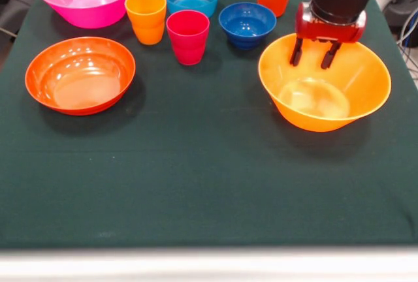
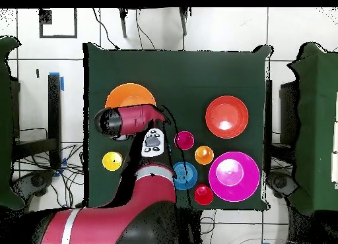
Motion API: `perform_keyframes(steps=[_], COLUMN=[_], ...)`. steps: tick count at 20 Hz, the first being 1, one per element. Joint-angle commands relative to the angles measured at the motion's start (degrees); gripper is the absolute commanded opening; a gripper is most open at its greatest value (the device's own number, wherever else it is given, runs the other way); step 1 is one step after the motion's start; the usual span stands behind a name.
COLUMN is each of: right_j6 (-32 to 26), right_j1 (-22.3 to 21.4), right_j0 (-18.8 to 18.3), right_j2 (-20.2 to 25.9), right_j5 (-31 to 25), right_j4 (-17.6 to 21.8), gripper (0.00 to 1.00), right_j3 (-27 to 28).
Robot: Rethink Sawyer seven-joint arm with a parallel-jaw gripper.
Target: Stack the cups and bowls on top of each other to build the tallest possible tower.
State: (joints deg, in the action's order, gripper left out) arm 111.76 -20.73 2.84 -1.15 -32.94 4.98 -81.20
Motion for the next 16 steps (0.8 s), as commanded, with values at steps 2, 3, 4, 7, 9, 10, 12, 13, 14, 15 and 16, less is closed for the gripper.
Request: perform_keyframes(steps=[2, 3, 4, 7, 9, 10, 12, 13, 14, 15, 16], right_j6=[-1.7, -1.7, -1.6, -1.5, -1.9, -2.2, -2.6, -3.0, -3.4, -3.8, -4.3], right_j1=[6.9, 7.6, 8.4, 9.7, 10.1, 9.8, 10.2, 10.3, 10.3, 10.4, 9.8], right_j0=[0.4, 0.4, 0.6, 0.7, 0.4, 0.1, -0.2, -0.4, -0.7, -0.8, -1.1], right_j2=[2.5, 2.4, 2.1, 1.7, 1.7, 1.6, 1.5, 1.5, 1.5, 1.4, 1.5], right_j5=[0.6, 0.5, 0.3, 0.1, 0.2, 0.3, 0.2, 0.0, -0.2, -0.7, -0.3], right_j4=[4.8, 4.8, 4.8, 4.9, 4.9, 5.0, 5.1, 5.3, 5.4, 5.5, 5.8], gripper=[1.00, 1.00, 1.00, 1.00, 1.00, 1.00, 1.00, 1.00, 1.00, 1.00, 1.00], right_j3=[11.1, 11.9, 12.9, 14.4, 15.0, 14.4, 15.0, 15.1, 15.2, 15.3, 14.3])
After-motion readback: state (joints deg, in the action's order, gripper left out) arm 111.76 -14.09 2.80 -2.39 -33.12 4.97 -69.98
